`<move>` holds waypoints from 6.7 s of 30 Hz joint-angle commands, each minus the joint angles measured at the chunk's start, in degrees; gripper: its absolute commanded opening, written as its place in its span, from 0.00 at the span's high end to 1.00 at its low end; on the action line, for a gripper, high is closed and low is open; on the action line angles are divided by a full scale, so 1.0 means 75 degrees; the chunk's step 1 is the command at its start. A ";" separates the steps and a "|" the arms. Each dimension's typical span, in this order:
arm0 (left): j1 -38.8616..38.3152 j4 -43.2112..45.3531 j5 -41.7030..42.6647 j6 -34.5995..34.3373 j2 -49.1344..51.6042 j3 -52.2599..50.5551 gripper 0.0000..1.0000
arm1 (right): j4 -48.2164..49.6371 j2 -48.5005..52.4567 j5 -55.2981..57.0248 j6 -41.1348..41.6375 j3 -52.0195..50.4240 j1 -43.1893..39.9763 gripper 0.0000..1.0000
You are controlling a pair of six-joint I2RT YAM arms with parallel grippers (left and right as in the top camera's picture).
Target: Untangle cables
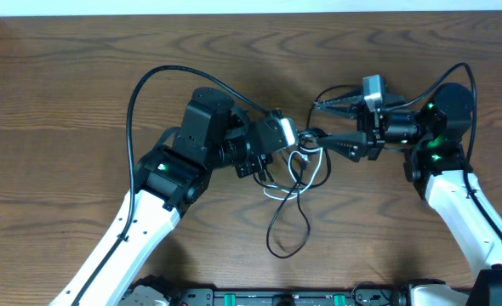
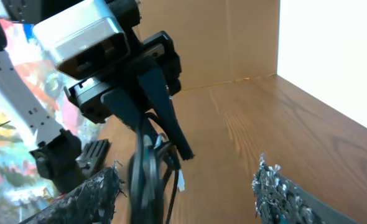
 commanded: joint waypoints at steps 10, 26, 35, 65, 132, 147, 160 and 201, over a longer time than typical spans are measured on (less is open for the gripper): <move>-0.0009 0.0207 -0.1355 -0.0845 0.0026 0.0044 0.93 | -0.0283 -0.0090 0.0309 -0.0079 0.0067 -0.0667 0.35; -0.0009 0.0784 0.0286 -0.0842 -0.0117 0.0044 0.93 | -0.1084 -0.0090 0.0315 -0.1148 0.0067 -0.0659 0.72; -0.0009 0.0784 0.0277 -0.0842 -0.0117 0.0044 0.93 | -0.1090 -0.0090 0.0274 -0.1139 0.0067 -0.0659 0.99; -0.0009 0.0691 0.0498 -0.0848 -0.0108 0.0044 0.93 | -0.0854 -0.0090 0.0099 -0.1256 0.0067 -0.0044 0.99; -0.0251 0.2632 -0.0391 -0.9734 0.0889 0.0044 0.06 | -0.0478 -0.0090 0.2451 0.1693 0.0067 0.0274 0.99; -0.0251 0.2751 -0.0533 -0.9731 0.0886 0.0044 0.26 | -0.0472 -0.0090 0.2270 0.1693 0.0067 0.0303 0.99; -0.0254 0.2783 -0.1105 -0.9731 0.0886 0.0044 0.32 | -0.0105 -0.0090 0.1376 0.1690 0.0067 0.0344 0.99; -0.0245 0.2498 -0.0959 -0.9244 0.0886 0.0044 0.93 | -0.0105 -0.0090 0.2107 0.1460 0.0067 0.0347 0.99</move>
